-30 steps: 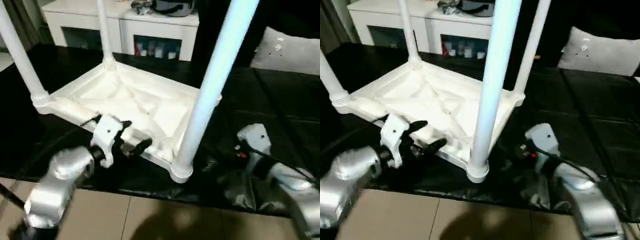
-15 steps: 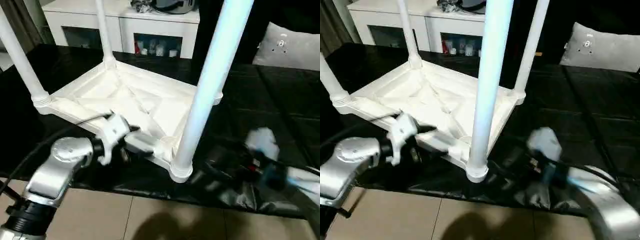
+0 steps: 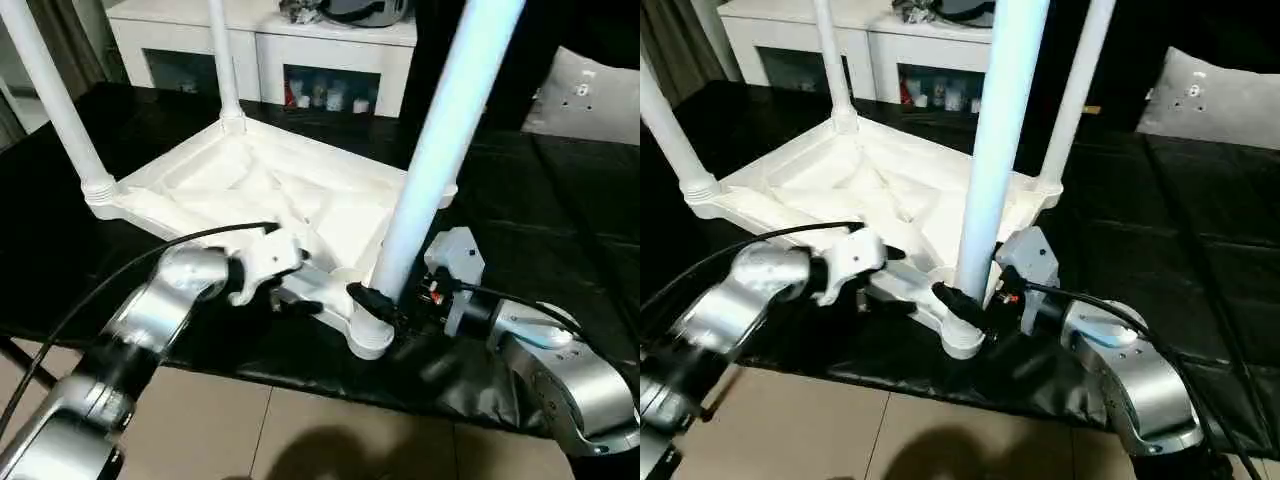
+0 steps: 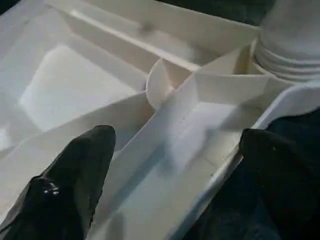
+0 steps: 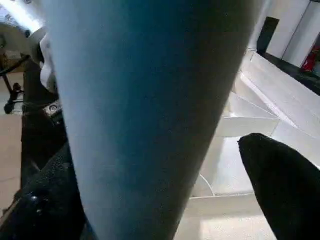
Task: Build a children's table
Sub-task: Rotate table base
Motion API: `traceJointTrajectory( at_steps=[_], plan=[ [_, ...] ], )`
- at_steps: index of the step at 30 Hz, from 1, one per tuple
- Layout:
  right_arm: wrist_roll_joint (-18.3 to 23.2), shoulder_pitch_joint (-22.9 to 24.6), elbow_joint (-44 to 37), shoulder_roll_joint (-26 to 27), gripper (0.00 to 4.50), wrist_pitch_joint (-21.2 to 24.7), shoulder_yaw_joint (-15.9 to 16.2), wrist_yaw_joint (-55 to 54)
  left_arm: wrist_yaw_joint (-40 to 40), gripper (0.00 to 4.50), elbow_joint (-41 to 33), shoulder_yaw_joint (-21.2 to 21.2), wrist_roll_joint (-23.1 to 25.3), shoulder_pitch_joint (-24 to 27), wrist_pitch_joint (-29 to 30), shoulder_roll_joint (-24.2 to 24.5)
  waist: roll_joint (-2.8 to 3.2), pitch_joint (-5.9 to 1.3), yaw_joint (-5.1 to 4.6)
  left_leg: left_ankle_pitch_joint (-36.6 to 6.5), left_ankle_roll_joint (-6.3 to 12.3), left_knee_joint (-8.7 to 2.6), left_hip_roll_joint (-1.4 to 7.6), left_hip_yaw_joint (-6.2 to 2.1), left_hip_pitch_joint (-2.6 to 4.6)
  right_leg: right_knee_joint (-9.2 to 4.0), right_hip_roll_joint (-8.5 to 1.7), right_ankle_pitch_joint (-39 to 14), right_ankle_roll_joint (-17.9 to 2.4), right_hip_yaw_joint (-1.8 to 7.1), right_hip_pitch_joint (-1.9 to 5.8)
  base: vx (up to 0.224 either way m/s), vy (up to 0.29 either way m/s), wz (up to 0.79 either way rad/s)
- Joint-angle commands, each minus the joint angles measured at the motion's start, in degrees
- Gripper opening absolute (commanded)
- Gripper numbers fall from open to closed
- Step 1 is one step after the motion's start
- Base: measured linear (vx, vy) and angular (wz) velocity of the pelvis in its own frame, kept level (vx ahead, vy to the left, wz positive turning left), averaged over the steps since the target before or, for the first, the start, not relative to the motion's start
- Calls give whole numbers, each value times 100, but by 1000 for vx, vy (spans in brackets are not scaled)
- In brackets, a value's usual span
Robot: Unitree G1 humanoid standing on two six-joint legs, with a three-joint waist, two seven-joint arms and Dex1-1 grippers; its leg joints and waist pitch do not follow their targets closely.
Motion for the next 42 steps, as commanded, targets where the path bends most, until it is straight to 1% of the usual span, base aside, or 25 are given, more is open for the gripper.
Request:
traceJointTrajectory(
  at_steps=[1,3,4,5,6,7,8,10,12,13,15,17,18,19,21,22,23,25,26,29,31,35,40,41,42],
  plan=[
    [-70,-9,52,-36,450,-24,-45,-87,-119,445,313,-163,257,-75,-75,7,36,-352,17,103,27,-457,120,63,-143,-334,-320,-149,-1155,213,401,0,0,0],
    [-88,6,59,-35,450,-28,-51,-114,-235,445,458,-207,280,-156,-105,1,40,-345,8,-3,-19,-461,125,63,-149,-340,-331,-202,-1203,213,421,0,0,0],
    [-119,27,76,-34,450,-41,-64,-144,-491,445,808,-319,359,-342,-208,13,41,-322,10,-124,-24,-476,116,71,-145,-390,-322,-447,-1168,217,404,0,0,0],
    [-134,32,83,-32,450,-45,-71,-155,-584,445,966,-365,398,-420,-269,18,40,-319,6,-256,-48,-490,116,70,-137,-407,-322,-708,-1103,222,411,0,0,0],
    [-147,42,97,-29,450,-64,-88,-183,-668,445,1152,-435,479,-521,-324,36,73,-317,9,-312,-67,-491,122,67,-127,-405,-327,-798,-1077,225,402,0,0,0],
    [-165,51,129,-30,450,-99,-108,-208,-782,445,1329,-498,556,-631,-362,66,43,-307,3,-396,-73,-503,122,64,-137,-434,-336,-1021,-1008,231,417,0,0,0],
    [-186,54,179,-36,450,-144,-128,-212,-915,445,1440,-528,587,-725,-352,105,58,-319,8,-403,-83,-508,138,61,-123,-433,-353,-1113,-981,240,401,0,0,0],
    [-204,44,289,-45,450,-220,-160,-195,-1088,445,1542,-504,556,-849,-285,140,61,-316,5,-419,-103,-513,155,61,-129,-436,-365,-1064,-1057,239,390,0,0,0],
    [-224,44,346,-59,450,-262,-188,-205,-1249,445,1499,-277,270,-949,-63,110,62,-314,11,-418,-118,-510,166,63,-125,-412,-362,-953,-1138,233,381,0,0,0],
    [-224,44,346,-59,450,-262,-188,-205,-1249,445,1499,-277,270,-949,-63,110,59,-313,9,-409,-127,-510,162,67,-128,-401,-359,-909,-1168,231,386,0,0,0],
    [-239,61,327,-79,450,-268,-194,-225,-1491,445,1540,-149,83,-1045,157,85,64,-313,28,-341,-117,-501,155,75,-128,-393,-357,-754,-1254,228,393,0,0,0],
    [-245,67,327,-88,450,-276,-194,-232,-1620,445,1571,-204,132,-1053,169,121,61,-314,26,-280,-100,-505,159,72,-139,-382,-352,-616,-1285,225,404,0,0,0],
    [-257,74,350,-93,450,-312,-190,-246,-1795,445,1704,-306,260,-1047,116,151,26,-315,29,-234,-70,-503,159,72,-144,-375,-358,-581,-1283,227,415,0,0,0],
    [-261,80,366,-88,450,-341,-189,-252,-1837,445,1788,-355,328,-1031,60,147,59,-309,26,-248,-60,-506,156,75,-142,-385,-356,-621,-1267,227,405,0,0,0],
    [-253,67,405,-72,450,-388,-193,-251,-1842,445,1967,-471,467,-998,-66,94,50,-315,23,-322,-56,-510,162,73,-138,-402,-371,-714,-1252,230,420,0,0,0],
    [-253,60,417,-68,450,-398,-195,-250,-1832,445,2018,-514,517,-986,-118,75,45,-308,18,-349,-47,-513,165,73,-139,-416,-364,-769,-1241,231,409,0,0,0],
    [-257,59,424,-61,450,-408,-194,-252,-1830,445,2048,-548,554,-971,-159,63,69,-306,18,-372,-61,-517,169,69,-138,-409,-368,-786,-1243,232,412,0,0,0],
    [-269,23,433,-48,450,-403,-206,-286,-1897,445,2115,-616,602,-961,-171,17,56,-303,10,-403,-58,-522,174,72,-134,-417,-369,-808,-1243,233,409,0,0,0],
    [-269,-28,439,-26,450,-371,-239,-345,-1976,445,2128,-667,629,-959,-182,-9,73,-302,3,-419,-64,-527,180,70,-136,-421,-371,-794,-1256,235,407,0,0,0],
    [-263,-86,441,-33,450,-337,-283,-392,-2153,445,2144,-714,676,-984,-243,-17,63,-304,-6,-410,-67,-528,179,67,-141,-416,-372,-751,-1272,236,417,0,0,0],
    [-283,-93,438,-66,450,-329,-366,-475,-2473,445,2035,-745,619,-967,-166,-4,73,-299,-24,-384,-76,-532,176,63,-149,-412,-373,-710,-1294,236,424,0,0,0],
    [-342,-144,528,-117,450,-366,-520,-613,-2845,445,1779,-753,495,-929,-49,33,65,-305,-63,-366,-53,-533,180,70,-146,-412,-379,-647,-1352,238,430,0,0,0],
    [-385,-240,687,-173,450,-406,-680,-707,-3023,445,1525,-653,324,-903,102,-2,46,-325,-137,-132,16,-510,151,87,-165,-396,-363,-307,-1480,228,474,0,0,0],
    [-413,-270,788,-214,450,-442,-722,-735,-3005,445,1462,-584,294,-884,144,-42,14,-329,-149,-80,56,-506,150,93,-165,-394,-358,-236,-1516,225,479,0,0,0],
    [-430,-280,828,-229,450,-455,-735,-752,-2967,445,1451,-557,289,-878,147,-60,24,-325,-149,-59,74,-504,149,92,-168,-391,-358,-226,-1527,224,479,0,0,0]
  ],
)
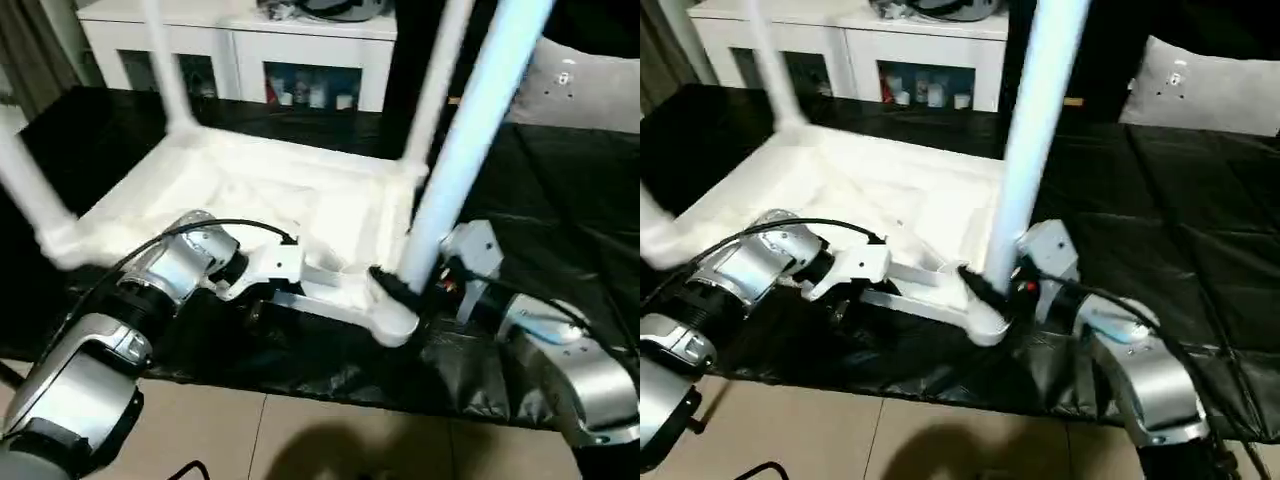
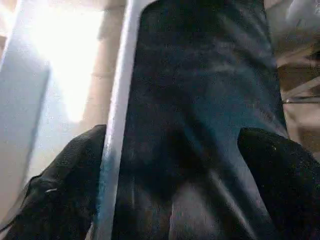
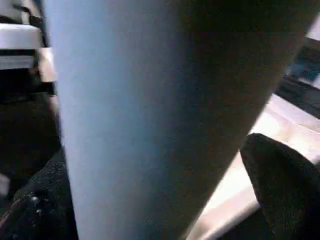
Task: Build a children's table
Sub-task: Rotate table base
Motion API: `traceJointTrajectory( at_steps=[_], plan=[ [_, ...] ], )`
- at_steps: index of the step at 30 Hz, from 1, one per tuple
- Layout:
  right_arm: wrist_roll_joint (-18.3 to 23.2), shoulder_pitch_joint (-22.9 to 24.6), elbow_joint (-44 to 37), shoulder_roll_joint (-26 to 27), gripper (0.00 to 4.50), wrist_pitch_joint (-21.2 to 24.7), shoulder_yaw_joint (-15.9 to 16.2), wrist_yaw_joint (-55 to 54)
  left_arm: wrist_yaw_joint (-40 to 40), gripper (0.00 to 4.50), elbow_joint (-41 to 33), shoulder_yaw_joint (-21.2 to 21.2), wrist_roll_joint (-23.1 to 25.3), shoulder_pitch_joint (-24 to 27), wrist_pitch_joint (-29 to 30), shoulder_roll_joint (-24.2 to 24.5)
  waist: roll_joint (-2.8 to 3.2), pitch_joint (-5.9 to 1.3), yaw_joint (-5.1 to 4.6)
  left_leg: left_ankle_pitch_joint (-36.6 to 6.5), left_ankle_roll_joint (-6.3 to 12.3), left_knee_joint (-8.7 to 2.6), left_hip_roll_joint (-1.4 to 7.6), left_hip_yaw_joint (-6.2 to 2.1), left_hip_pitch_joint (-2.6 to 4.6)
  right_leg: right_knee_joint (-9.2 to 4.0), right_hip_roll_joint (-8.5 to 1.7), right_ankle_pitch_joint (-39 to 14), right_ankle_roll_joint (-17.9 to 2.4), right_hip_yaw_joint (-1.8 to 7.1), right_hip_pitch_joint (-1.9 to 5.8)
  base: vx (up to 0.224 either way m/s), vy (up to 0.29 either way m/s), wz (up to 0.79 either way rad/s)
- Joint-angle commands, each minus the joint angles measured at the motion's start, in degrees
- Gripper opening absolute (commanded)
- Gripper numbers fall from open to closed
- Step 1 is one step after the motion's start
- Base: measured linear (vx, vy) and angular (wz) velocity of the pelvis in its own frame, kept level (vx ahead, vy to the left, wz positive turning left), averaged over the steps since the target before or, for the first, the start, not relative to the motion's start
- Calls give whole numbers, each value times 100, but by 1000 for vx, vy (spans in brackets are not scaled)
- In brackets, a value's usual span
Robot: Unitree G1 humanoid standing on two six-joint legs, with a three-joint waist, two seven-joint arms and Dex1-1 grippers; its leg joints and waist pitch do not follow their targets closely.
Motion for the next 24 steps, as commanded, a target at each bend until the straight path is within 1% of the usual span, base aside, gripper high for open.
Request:
traceJointTrajectory(
  at_steps=[1,3,6,7,8,9,10,11,12,14,15,16,17,18,19,20,21,22,23,24],
  plan=[
    [-187,-120,225,-104,450,-46,-407,-358,-303,445,-21,-30,-27,163,70,42,-2,-333,72,-45,126,-437,127,62,-172,-339,-362,-225,-1540,223,471,0,0,0],
    [-205,-132,306,-120,450,-72,-444,-407,-321,445,-186,28,-116,240,198,26,-1,-334,73,-14,163,-441,140,65,-169,-333,-364,-164,-1574,223,474,0,0,0],
    [-212,-135,337,-125,450,-83,-457,-437,-302,445,-265,51,-162,276,263,18,4,-338,77,-8,200,-445,148,75,-148,-328,-356,-91,-1614,217,455,0,0,0],
    [-224,-136,374,-119,450,-102,-473,-465,-306,445,-371,72,-225,323,342,11,16,-338,87,-15,202,-448,153,77,-146,-329,-360,-77,-1626,217,457,0,0,0],
    [-269,-143,499,-89,450,-157,-535,-548,-295,445,-681,143,-402,469,555,-30,13,-337,90,-29,207,-448,158,82,-139,-324,-363,-76,-1650,217,451,0,0,0],
    [-285,-146,525,-85,450,-173,-543,-563,-265,445,-729,164,-428,495,592,-50,13,-340,92,-31,202,-452,170,77,-145,-314,-376,-63,-1670,217,461,0,0,0],
    [-286,-146,527,-85,450,-175,-544,-564,-258,445,-734,167,-430,499,595,-53,15,-336,96,-34,218,-449,160,83,-146,-323,-365,-77,-1685,214,451,0,0,0],
    [-261,-131,525,-79,450,-195,-542,-531,-104,445,-756,217,-425,541,520,-113,18,-337,103,-29,235,-447,155,89,-145,-324,-361,-53,-1699,214,450,0,0,0],
    [-203,-101,472,-69,450,-178,-537,-477,153,445,-663,286,-385,549,317,-202,8,-335,103,-27,254,-446,153,90,-146,-332,-355,-54,-1692,212,452,0,0,0],
    [-55,11,311,-86,450,-141,-524,-338,853,445,-371,488,-302,530,-66,-465,-7,-333,115,-95,317,-422,129,100,-152,-364,-343,-143,-1658,211,468,0,0,0],
    [-20,58,254,-105,450,-129,-528,-299,1026,445,-288,540,-290,520,-168,-534,9,-340,127,-117,333,-414,125,102,-144,-365,-343,-166,-1662,213,472,0,0,0],
    [25,125,184,-140,450,-115,-540,-259,1151,445,-239,575,-296,518,-241,-589,22,-342,154,-90,358,-424,140,91,-143,-364,-358,-207,-1648,219,475,0,0,0],
    [74,196,124,-181,450,-101,-566,-210,1209,418,-228,590,-310,523,-294,-628,3,-337,171,-82,355,-429,147,89,-153,-364,-352,-204,-1601,221,476,0,0,0],
    [102,249,86,-218,450,-95,-588,-169,1239,418,-225,605,-326,525,-286,-657,-1,-334,177,-99,358,-436,153,85,-154,-367,-354,-215,-1581,222,478,0,0,0],
    [184,415,-18,-342,450,-87,-655,-25,1325,410,-260,649,-364,545,-224,-740,50,-333,182,-125,345,-436,159,83,-149,-364,-355,-213,-1569,218,464,0,0,0],
    [231,534,-81,-437,450,-87,-702,85,1410,410,-265,675,-371,554,-246,-800,12,-331,208,-150,371,-427,161,89,-143,-368,-343,-177,-1562,223,475,0,0,0],
    [271,663,-148,-539,450,-94,-759,201,1496,406,-247,697,-383,554,-230,-859,29,-331,220,-144,385,-426,157,83,-147,-364,-348,-167,-1568,226,477,0,0,0],
    [302,766,-200,-617,450,-99,-816,283,1569,391,-214,700,-371,547,-224,-901,27,-332,239,-163,419,-425,163,89,-140,-374,-350,-197,-1578,223,460,0,0,0],
    [315,821,-237,-652,450,-95,-848,312,1615,375,-180,694,-352,536,-234,-918,29,-328,260,-179,437,-421,160,91,-145,-385,-350,-239,-1568,225,459,0,0,0],
    [319,855,-265,-665,450,-86,-876,327,1660,375,-117,696,-326,522,-279,-937,24,-328,260,-173,439,-426,157,85,-153,-380,-348,-267,-1554,221,463,0,0,0]
  ],
)
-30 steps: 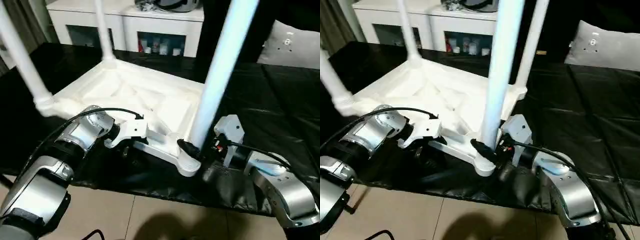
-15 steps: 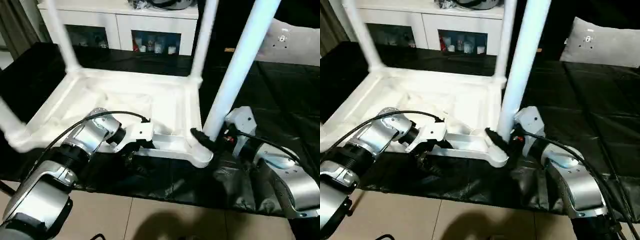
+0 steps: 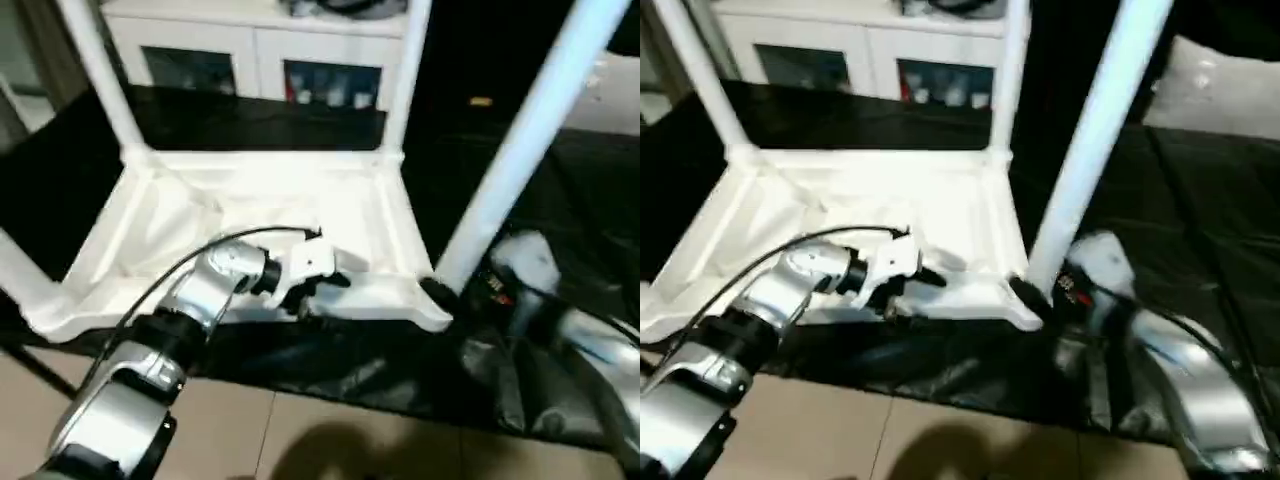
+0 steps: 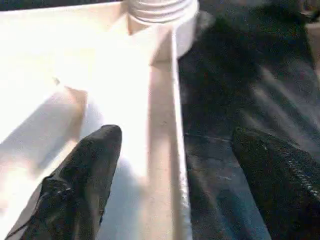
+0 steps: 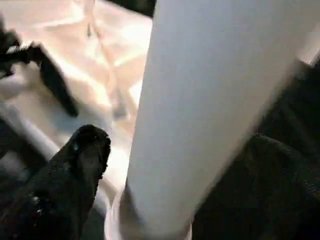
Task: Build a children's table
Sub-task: Rotate table base
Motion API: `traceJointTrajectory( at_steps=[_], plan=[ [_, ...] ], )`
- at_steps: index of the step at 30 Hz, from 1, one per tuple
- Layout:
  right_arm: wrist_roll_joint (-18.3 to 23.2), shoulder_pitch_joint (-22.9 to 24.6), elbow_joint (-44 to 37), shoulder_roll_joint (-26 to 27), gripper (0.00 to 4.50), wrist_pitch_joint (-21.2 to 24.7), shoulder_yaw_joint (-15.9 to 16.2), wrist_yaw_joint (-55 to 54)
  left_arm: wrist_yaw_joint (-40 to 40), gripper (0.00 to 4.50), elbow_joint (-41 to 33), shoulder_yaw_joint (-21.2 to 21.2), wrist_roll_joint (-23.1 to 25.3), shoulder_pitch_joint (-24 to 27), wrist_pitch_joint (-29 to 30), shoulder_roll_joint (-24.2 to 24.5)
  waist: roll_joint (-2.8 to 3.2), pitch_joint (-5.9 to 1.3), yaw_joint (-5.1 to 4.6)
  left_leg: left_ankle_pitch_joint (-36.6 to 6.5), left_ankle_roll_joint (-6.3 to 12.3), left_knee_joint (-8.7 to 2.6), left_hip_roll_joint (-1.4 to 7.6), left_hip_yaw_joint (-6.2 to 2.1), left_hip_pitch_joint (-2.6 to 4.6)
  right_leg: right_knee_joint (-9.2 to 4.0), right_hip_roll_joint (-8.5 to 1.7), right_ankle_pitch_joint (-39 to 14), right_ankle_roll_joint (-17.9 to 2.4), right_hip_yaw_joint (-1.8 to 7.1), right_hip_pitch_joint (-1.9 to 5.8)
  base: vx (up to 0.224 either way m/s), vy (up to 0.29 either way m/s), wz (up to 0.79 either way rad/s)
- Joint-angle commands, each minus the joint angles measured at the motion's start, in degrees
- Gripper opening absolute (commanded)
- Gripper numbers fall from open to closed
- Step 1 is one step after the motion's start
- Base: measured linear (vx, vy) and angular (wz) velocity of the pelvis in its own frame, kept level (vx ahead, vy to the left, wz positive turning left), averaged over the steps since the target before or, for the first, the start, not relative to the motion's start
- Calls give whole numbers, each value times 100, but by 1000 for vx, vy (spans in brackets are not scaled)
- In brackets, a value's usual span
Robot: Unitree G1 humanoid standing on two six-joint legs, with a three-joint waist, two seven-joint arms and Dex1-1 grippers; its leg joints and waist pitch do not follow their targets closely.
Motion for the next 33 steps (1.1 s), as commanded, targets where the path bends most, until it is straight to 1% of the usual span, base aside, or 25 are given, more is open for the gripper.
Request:
traceJointTrajectory(
  at_steps=[1,2,3,4,5,7,8,10,11,13,14,15,16,17,18,19,20,21,22,23,25,26,27,29,33],
  plan=[
    [137,110,-211,-134,450,62,-204,157,232,364,222,23,108,-77,-120,-82,-13,-333,30,-219,408,-396,144,61,-155,-373,-335,-381,-1506,213,456,0,0,0],
    [206,314,-265,-296,450,83,-365,304,415,362,433,-29,210,-133,-225,-152,-23,-331,29,-231,412,-391,138,58,-164,-384,-336,-458,-1466,217,473,0,0,0],
    [218,356,-271,-332,450,87,-400,329,420,355,453,-36,219,-139,-214,-164,-35,-328,43,-240,430,-387,137,60,-165,-401,-339,-495,-1436,224,481,0,0,0],
    [244,484,-277,-446,450,89,-522,391,415,343,495,-63,249,-153,-165,-198,-28,-328,50,-238,449,-392,141,57,-161,-407,-340,-554,-1412,226,473,0,0,0],
    [257,534,-272,-494,450,88,-578,402,404,331,500,-74,267,-158,-129,-212,-31,-332,69,-222,450,-397,155,47,-161,-400,-355,-598,-1401,226,468,0,0,0],
    [293,577,-265,-539,450,91,-636,401,397,319,492,-83,295,-162,-73,-228,-44,-317,66,-258,444,-400,141,48,-171,-420,-349,-767,-1341,216,463,0,0,0],
    [313,617,-251,-576,450,112,-699,395,290,316,422,-81,241,-145,53,-244,-39,-311,66,-312,444,-404,141,52,-162,-438,-349,-944,-1303,214,443,0,0,0],
    [295,626,-217,-583,450,102,-729,378,193,298,340,-76,175,-123,174,-254,-31,-307,69,-343,425,-411,144,54,-152,-455,-351,-1120,-1273,217,431,0,0,0],
    [258,630,-168,-580,450,89,-759,365,128,286,293,-97,139,-110,220,-276,-16,-310,77,-318,424,-413,150,47,-152,-450,-353,-1122,-1275,215,424,0,0,0],
    [243,625,-155,-564,450,78,-750,347,235,276,363,-100,180,-119,162,-316,-17,-317,81,-290,432,-408,155,45,-155,-437,-347,-1002,-1302,210,423,0,0,0],
    [274,627,-170,-548,450,82,-728,341,405,273,533,-84,244,-156,49,-382,-19,-324,91,-237,454,-397,148,45,-158,-428,-343,-878,-1322,208,430,0,0,0],
    [307,645,-200,-532,450,84,-705,367,520,263,628,-51,269,-170,-36,-431,-18,-326,98,-207,466,-393,143,46,-163,-426,-340,-822,-1331,207,433,0,0,0],
    [307,645,-200,-532,450,84,-705,367,520,242,628,-51,269,-170,-36,-431,-19,-327,114,-184,484,-395,147,44,-162,-422,-341,-755,-1341,205,434,0,0,0],
    [385,698,-260,-524,450,109,-684,458,570,237,656,4,239,-160,-20,-473,-20,-331,125,-192,500,-389,148,47,-157,-419,-346,-721,-1355,208,436,0,0,0],
    [395,704,-267,-523,450,114,-683,472,570,234,656,10,238,-160,-12,-477,-19,-326,136,-209,508,-393,154,46,-150,-423,-353,-738,-1360,211,429,0,0,0],
    [439,749,-312,-532,450,130,-674,558,553,229,638,22,245,-152,24,-483,3,-323,138,-263,503,-398,160,48,-149,-434,-353,-781,-1369,211,426,0,0,0],
    [454,768,-329,-540,450,131,-669,590,546,219,631,20,250,-150,33,-482,-9,-322,143,-295,497,-402,157,43,-158,-430,-354,-818,-1363,210,437,0,0,0],
    [478,800,-355,-553,450,135,-662,642,536,219,620,18,259,-147,55,-481,-7,-319,142,-302,497,-406,158,41,-163,-431,-357,-839,-1355,209,440,0,0,0],
    [520,866,-395,-587,450,140,-649,734,522,197,606,11,271,-142,102,-474,-5,-316,143,-319,492,-409,160,41,-159,-439,-356,-883,-1341,208,430,0,0,0],
    [534,894,-408,-599,450,142,-645,765,516,197,615,5,277,-143,112,-468,7,-316,142,-349,493,-410,161,37,-164,-447,-360,-943,-1311,212,439,0,0,0],
    [558,928,-413,-606,450,140,-647,801,499,175,652,-15,293,-155,118,-453,-6,-311,135,-355,487,-417,159,35,-163,-451,-355,-1002,-1281,205,433,0,0,0],
    [570,941,-412,-610,450,133,-648,816,488,162,672,-33,313,-164,130,-440,-3,-308,137,-368,483,-416,154,37,-160,-461,-355,-1088,-1251,206,427,0,0,0],
    [599,963,-405,-626,450,121,-640,867,512,162,715,-81,389,-185,160,-401,-4,-308,134,-364,479,-417,151,37,-164,-464,-357,-1129,-1234,206,430,0,0,0],
    [662,983,-407,-651,450,133,-639,943,548,145,766,-125,465,-210,250,-371,1,-305,133,-379,483,-416,143,38,-164,-485,-353,-1287,-1164,203,425,0,0,0],
    [706,1004,-407,-679,450,127,-651,1051,487,110,770,-139,473,-227,438,-340,-1,-308,125,-353,488,-418,141,36,-174,-491,-354,-1386,-1116,205,422,0,0,0]
  ],
)
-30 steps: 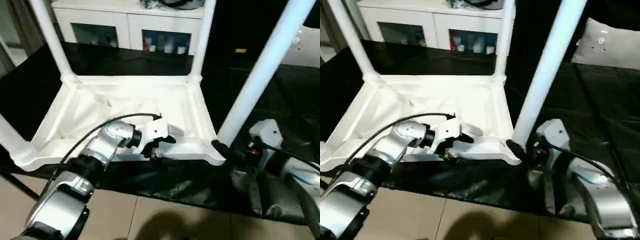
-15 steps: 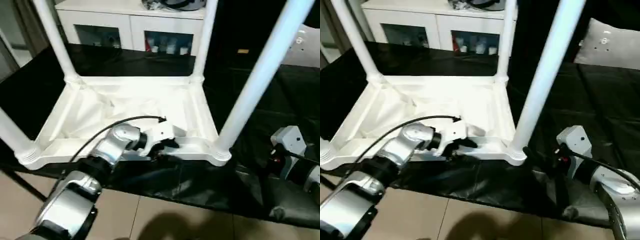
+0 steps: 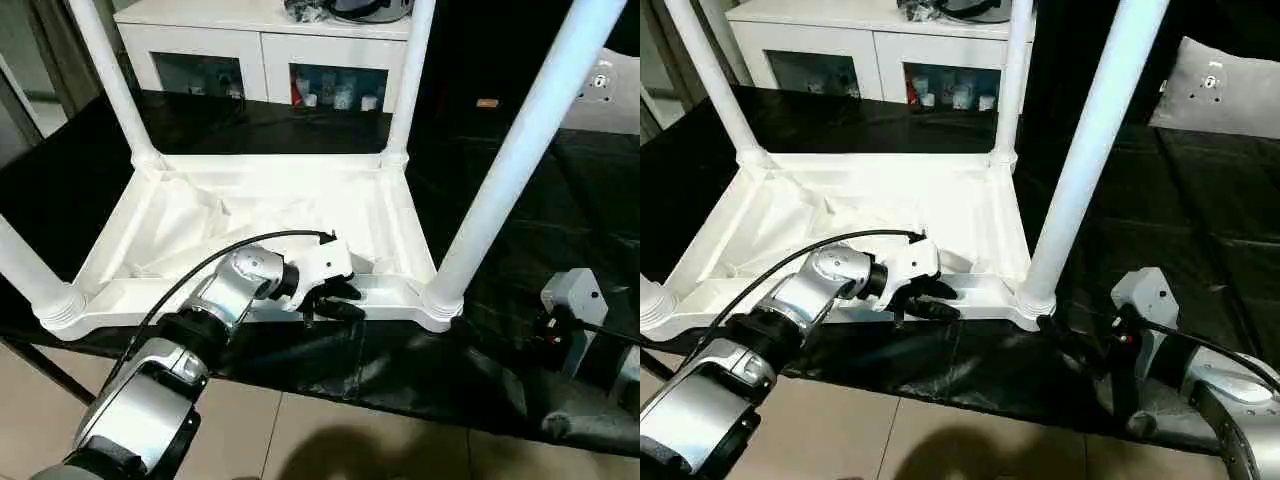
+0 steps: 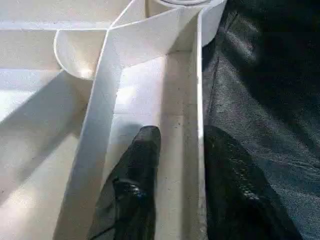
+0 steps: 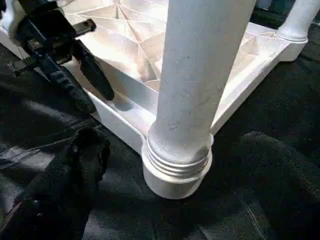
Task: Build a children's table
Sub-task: Rotate table base
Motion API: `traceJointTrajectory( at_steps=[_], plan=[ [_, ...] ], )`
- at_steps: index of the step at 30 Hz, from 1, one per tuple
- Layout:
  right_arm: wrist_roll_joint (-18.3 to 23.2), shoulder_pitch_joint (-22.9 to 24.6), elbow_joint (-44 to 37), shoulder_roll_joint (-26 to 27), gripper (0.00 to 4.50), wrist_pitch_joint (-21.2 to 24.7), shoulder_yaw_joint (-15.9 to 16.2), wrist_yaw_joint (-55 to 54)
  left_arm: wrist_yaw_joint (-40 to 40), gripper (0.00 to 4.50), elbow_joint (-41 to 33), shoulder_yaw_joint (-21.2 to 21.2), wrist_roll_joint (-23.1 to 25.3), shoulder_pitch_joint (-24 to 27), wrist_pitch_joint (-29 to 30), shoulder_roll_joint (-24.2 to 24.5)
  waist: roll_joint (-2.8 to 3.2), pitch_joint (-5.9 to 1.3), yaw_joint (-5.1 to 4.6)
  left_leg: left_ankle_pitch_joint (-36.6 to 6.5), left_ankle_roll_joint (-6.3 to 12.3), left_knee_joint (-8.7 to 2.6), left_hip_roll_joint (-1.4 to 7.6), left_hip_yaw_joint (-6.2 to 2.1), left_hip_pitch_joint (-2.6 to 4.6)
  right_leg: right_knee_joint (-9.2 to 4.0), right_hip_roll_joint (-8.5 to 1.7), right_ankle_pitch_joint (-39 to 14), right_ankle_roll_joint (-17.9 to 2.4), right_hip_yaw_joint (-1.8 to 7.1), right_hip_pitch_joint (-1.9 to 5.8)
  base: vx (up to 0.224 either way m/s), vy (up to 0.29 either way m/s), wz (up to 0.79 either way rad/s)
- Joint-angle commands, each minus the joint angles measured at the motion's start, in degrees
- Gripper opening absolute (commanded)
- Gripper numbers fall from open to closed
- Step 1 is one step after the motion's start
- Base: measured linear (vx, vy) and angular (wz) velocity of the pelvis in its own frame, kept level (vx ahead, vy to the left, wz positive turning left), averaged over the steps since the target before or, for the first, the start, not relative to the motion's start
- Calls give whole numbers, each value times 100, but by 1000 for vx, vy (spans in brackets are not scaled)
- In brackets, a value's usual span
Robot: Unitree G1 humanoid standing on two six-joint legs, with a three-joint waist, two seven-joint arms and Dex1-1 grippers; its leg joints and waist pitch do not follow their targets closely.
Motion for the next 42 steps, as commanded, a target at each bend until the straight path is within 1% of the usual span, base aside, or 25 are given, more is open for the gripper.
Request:
traceJointTrajectory(
  at_steps=[1,7,9,11,15,18,19,22,23,24,25,26,27,28,29,30,32,33,34,36,37,38,39,40,42],
  plan=[
    [48,50,-104,-92,450,55,-20,77,21,110,134,-68,131,5,150,115,-115,-264,23,-353,488,-416,138,37,-184,-493,-348,-1421,-1106,205,415,0,0,0],
    [37,22,-5,-97,450,-19,-17,141,-275,59,-8,8,-38,49,176,99,-96,-268,21,-377,494,-430,149,31,-180,-503,-350,-1537,-1064,198,394,0,0,0],
    [4,-22,55,-60,450,-65,2,111,-379,45,-44,43,-113,90,221,78,-67,-279,24,-323,493,-421,149,30,-179,-487,-354,-1334,-1134,203,397,0,0,0],
    [-29,-45,82,-34,450,-89,23,90,-449,30,-72,55,-156,121,200,77,-73,-284,23,-273,507,-415,148,34,-180,-469,-348,-1072,-1238,201,405,0,0,0],
    [-111,-97,175,20,450,-159,65,61,-541,2,-154,129,-282,190,165,94,-74,-280,18,-345,498,-422,149,38,-185,-465,-354,-1008,-1316,199,419,0,0,0],
    [-149,-189,281,60,450,-213,123,65,-557,1,-215,241,-351,271,199,222,-80,-273,4,-381,483,-432,149,38,-183,-477,-355,-1146,-1273,196,416,0,0,0],
    [-151,-234,316,77,450,-228,162,84,-489,1,-241,345,-397,309,244,290,-108,-274,4,-354,493,-429,142,38,-193,-470,-356,-1156,-1249,200,430,0,0,0],
    [-162,-311,375,110,450,-259,245,124,-404,1,-337,550,-524,397,406,421,-101,-261,-54,-386,481,-436,128,43,-197,-491,-349,-1383,-1162,184,415,0,0,0],
    [-206,-422,432,192,450,-294,410,160,-399,1,-581,679,-613,564,553,616,-153,-264,-77,-412,482,-444,133,38,-199,-488,-356,-1536,-1119,184,421,0,0,0],
    [-208,-427,435,196,450,-296,418,163,-400,1,-594,684,-616,573,561,625,-128,-267,-93,-401,465,-451,142,27,-209,-475,-371,-1553,-1128,184,424,0,0,0],
    [-228,-467,454,224,450,-311,485,186,-404,1,-698,724,-645,642,624,700,-129,-261,-139,-424,459,-456,141,24,-223,-488,-372,-1679,-1087,176,412,0,0,0],
    [-290,-577,536,291,450,-361,624,237,-371,1,-945,798,-649,821,707,868,-217,-261,-191,-461,482,-450,137,41,-219,-505,-350,-1765,-1050,175,400,0,0,0],
    [-290,-577,536,291,450,-361,624,237,-371,1,-945,798,-649,821,707,868,-157,-271,-200,-414,465,-462,152,8,-235,-456,-376,-1689,-1089,177,412,0,0,0],
    [-331,-655,607,331,450,-381,681,233,-370,1,-1084,832,-655,916,759,950,-173,-245,-242,-459,488,-460,148,32,-221,-502,-350,-1725,-1066,170,371,0,0,0],
    [-376,-740,696,367,450,-412,735,220,-367,1,-1261,868,-665,1028,829,1028,-178,-261,-267,-414,494,-462,145,19,-236,-465,-363,-1701,-1076,174,396,0,0,0],
    [-445,-893,837,424,450,-463,820,183,-354,1,-1518,898,-680,1191,889,1146,-207,-260,-271,-396,505,-459,155,32,-223,-474,-365,-1685,-1087,175,376,0,0,0],
    [-516,-1076,969,493,450,-491,922,145,-432,1,-1798,882,-692,1371,819,1259,-226,-268,-307,-284,530,-454,171,35,-224,-434,-367,-1444,-1186,173,365,0,0,0],
    [-529,-1109,994,506,450,-491,939,136,-456,1,-1852,870,-692,1409,782,1276,-201,-258,-305,-265,537,-456,171,40,-221,-427,-361,-1384,-1211,179,354,0,0,0],
    [-585,-1216,1079,548,450,-492,988,86,-533,1,-1994,805,-660,1519,590,1330,-266,-264,-301,-230,582,-439,174,61,-195,-419,-354,-1244,-1247,181,345,0,0,0],
    [-613,-1257,1128,563,450,-507,1006,62,-548,1,-2089,762,-643,1582,515,1361,-242,-265,-276,-120,615,-438,179,69,-189,-394,-365,-1058,-1294,185,342,0,0,0],
    [-629,-1347,1185,594,450,-489,1050,67,-255,1,-2042,794,-543,1582,122,1294,-316,-262,-268,-81,671,-427,174,90,-175,-398,-348,-954,-1319,183,333,0,0,0],
    [-629,-1347,1185,594,450,-489,1050,67,-255,27,-2042,794,-543,1582,122,1294,-282,-261,-247,-39,698,-430,177,86,-180,-376,-360,-863,-1347,186,346,0,0,0],
    [-628,-1366,1192,602,450,-480,1062,72,-158,27,-2015,846,-572,1556,85,1233,-291,-263,-238,-10,709,-425,178,90,-180,-372,-365,-826,-1344,186,349,0,0,0],
    [-620,-1383,1184,622,450,-453,1083,74,-202,43,-2097,906,-709,1541,303,1171,-298,-261,-231,25,716,-422,180,95,-175,-362,-367,-788,-1345,188,349,0,0,0],
    [-627,-1333,1144,647,450,-452,1114,82,-261,43,-2277,926,-854,1587,645,1123,-254,-262,-219,13,672,-417,180,104,-168,-355,-374,-788,-1403,192,339,0,0,0]
  ],
)
